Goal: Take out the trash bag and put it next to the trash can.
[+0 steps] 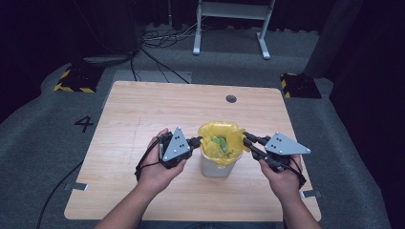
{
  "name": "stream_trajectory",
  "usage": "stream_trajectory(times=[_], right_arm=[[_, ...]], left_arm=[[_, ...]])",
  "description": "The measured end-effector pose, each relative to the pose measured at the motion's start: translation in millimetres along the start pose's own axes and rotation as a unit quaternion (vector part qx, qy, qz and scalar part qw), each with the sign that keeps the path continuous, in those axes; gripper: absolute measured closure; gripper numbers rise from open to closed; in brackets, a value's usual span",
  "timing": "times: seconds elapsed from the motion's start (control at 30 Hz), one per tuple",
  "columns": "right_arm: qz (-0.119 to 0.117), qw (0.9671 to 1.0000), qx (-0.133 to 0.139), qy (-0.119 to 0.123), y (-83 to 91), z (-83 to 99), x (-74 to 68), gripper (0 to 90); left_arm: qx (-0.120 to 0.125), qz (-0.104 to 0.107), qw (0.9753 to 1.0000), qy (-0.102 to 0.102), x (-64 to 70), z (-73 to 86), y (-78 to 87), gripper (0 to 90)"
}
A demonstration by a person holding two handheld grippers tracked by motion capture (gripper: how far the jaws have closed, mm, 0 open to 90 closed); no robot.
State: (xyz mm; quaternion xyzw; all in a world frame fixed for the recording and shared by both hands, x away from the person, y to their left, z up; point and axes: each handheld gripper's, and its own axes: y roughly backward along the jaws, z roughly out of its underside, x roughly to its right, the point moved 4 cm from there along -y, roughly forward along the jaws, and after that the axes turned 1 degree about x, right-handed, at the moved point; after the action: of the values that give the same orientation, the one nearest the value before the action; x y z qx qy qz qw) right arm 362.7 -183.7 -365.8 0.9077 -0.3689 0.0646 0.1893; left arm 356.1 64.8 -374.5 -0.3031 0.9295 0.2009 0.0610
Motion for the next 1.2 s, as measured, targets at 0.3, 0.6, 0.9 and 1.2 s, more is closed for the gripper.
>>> stream_trajectory(times=[0.3, 0.6, 0.9, 1.2], right_arm=[[-0.03, 0.9993, 0.005, 0.023, -18.9, -19.3, -15.9, 79.4], [-0.066, 0.9969, 0.016, 0.04, -31.4, -34.1, -31.1, 78.9], [-0.1, 0.9933, 0.013, 0.056, -45.4, -41.8, -49.1, 79.3], [-0.103, 0.9936, 0.013, 0.045, -47.1, -43.0, -50.7, 75.7]], left_arm=[[0.0, 0.015, 0.9999, -0.009, 5.8, -7.0, -16.1, 64.8], [0.013, 0.033, 0.9993, -0.013, 11.0, -8.6, -29.1, 42.8], [0.021, 0.051, 0.9984, -0.014, 17.4, -14.4, -33.8, 44.0], [0.008, 0.049, 0.9988, 0.003, 12.0, -10.2, -32.0, 62.6]])
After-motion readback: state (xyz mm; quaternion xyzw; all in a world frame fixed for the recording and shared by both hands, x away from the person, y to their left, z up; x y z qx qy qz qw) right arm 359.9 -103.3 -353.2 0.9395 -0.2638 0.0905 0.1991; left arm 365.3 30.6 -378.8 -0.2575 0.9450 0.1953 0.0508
